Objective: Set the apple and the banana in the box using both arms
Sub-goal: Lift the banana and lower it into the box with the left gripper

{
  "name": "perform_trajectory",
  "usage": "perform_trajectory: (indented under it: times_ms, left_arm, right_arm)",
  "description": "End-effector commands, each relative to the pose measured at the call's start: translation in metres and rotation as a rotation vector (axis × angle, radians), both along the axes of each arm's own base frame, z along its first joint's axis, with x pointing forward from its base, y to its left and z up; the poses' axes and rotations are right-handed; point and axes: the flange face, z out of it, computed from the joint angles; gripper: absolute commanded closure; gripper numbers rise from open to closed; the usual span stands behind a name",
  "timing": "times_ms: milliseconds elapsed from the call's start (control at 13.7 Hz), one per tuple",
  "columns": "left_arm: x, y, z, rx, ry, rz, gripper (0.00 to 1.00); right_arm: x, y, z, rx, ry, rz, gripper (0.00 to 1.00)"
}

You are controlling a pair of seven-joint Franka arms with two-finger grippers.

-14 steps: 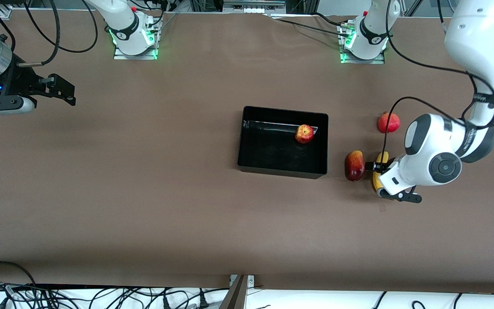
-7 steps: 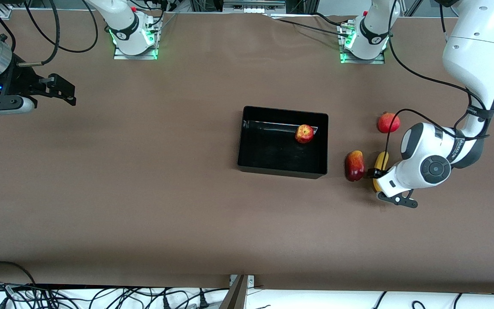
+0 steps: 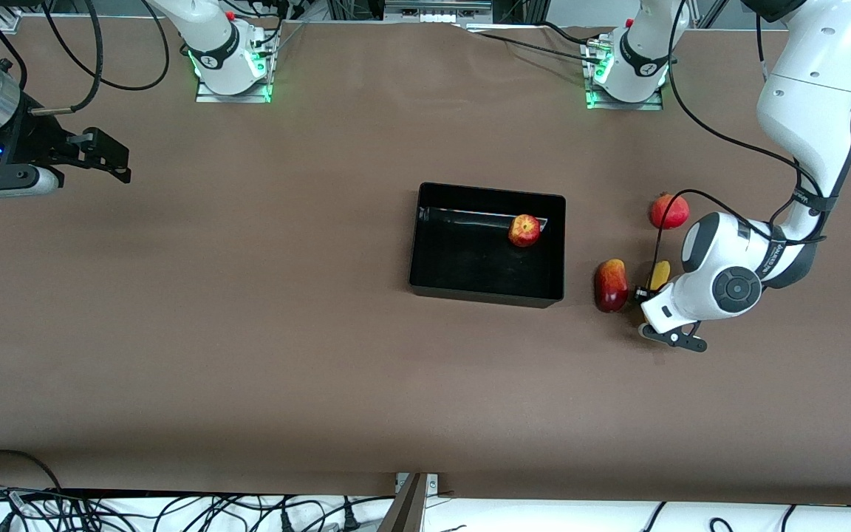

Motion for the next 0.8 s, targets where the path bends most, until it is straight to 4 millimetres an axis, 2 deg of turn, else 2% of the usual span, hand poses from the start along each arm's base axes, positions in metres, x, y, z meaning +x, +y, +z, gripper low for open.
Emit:
perform_trajectory:
  times_ms: [0,73,146,219,365,584,657,730]
  left_arm:
    - [0.001,-0.001,0.03,0.018,-0.039,-0.024,1.0]
    - [0.003,-0.004,0.045,0.031,-0.041,-0.026,1.0]
    - [0.005,-0.014,0.065,0.04,-0.042,-0.037,1.0]
    - [0.004,-0.034,0.09,0.039,-0.056,-0.059,1.0]
    - [-0.001,-0.062,0.127,0.052,-0.078,-0.053,1.0]
    - [-0.002,-0.133,0.19,0.03,-0.058,-0.082,1.0]
    - [-0.009,-0.166,0.203,0.006,-0.053,-0.061,1.0]
    - [-0.02,-0.201,0.203,-0.011,-0.046,-0.034,1.0]
  right_arm:
    - [-0.001,0.001,0.005,0.019,-0.009,-0.006,0.0]
    - [0.0,0.001,0.006,0.019,-0.013,-0.006,0.0]
    - [0.0,0.001,0.005,0.019,-0.012,-0.006,0.0]
    - [0.0,0.001,0.005,0.019,-0.012,-0.006,0.0]
    - [0.0,0.001,0.005,0.019,-0.012,-0.006,0.0]
    - [0.0,0.001,0.005,0.019,-0.012,-0.006,0.0]
    - [0.0,0.002,0.005,0.019,-0.012,-0.005,0.0]
    - [0.0,0.001,0.005,0.019,-0.012,-0.006,0.0]
